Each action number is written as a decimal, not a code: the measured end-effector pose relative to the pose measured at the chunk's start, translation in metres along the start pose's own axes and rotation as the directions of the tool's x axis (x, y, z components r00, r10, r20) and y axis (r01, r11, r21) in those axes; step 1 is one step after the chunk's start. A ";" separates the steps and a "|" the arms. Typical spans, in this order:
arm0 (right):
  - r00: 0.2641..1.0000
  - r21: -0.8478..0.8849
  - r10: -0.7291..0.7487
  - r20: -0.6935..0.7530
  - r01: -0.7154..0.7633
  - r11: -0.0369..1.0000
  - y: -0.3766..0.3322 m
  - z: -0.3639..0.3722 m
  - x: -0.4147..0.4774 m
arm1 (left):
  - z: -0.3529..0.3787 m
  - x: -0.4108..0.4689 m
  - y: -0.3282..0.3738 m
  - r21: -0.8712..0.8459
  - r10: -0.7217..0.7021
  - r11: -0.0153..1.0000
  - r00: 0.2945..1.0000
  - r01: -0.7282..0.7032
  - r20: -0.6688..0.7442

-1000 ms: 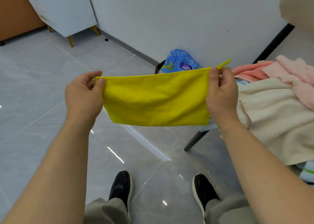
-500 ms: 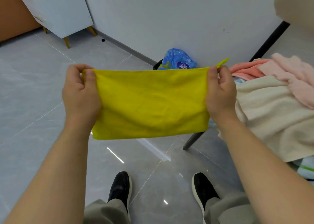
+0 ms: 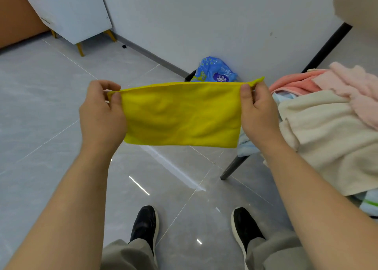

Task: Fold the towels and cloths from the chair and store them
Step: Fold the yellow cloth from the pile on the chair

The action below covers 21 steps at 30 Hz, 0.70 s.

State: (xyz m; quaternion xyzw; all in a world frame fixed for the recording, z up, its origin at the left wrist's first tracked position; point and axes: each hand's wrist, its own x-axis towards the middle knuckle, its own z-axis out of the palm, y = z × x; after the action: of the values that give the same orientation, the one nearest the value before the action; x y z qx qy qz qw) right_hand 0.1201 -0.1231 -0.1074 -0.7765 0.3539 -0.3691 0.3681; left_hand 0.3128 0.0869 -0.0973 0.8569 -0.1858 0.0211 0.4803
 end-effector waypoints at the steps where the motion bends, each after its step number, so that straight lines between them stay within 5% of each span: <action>1: 0.999 0.024 0.028 -0.017 -0.028 0.999 0.000 0.001 0.001 | 0.000 0.001 -0.001 -0.025 -0.031 0.999 0.999 0.032 0.023; 5: 0.995 0.010 0.078 -0.065 -0.078 0.997 0.003 0.004 0.003 | 0.003 0.001 -0.001 -0.166 -0.190 0.964 0.974 0.209 0.121; 11: 0.972 -0.130 0.234 -0.017 -0.235 0.963 0.010 0.017 0.001 | 0.018 -0.008 0.003 -0.059 -0.299 0.942 0.905 0.330 0.301; 21: 0.943 0.044 0.018 0.333 -0.034 0.998 -0.018 0.048 -0.044 | 0.042 -0.032 0.020 -0.063 -0.174 0.973 0.882 0.223 0.439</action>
State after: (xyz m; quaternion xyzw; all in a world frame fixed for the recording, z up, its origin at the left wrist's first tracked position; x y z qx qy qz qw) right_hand 0.1445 -0.0633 -0.1284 -0.8136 0.2878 -0.2365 0.4465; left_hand 0.2702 0.0525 -0.1102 0.8266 -0.1991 -0.2283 0.4744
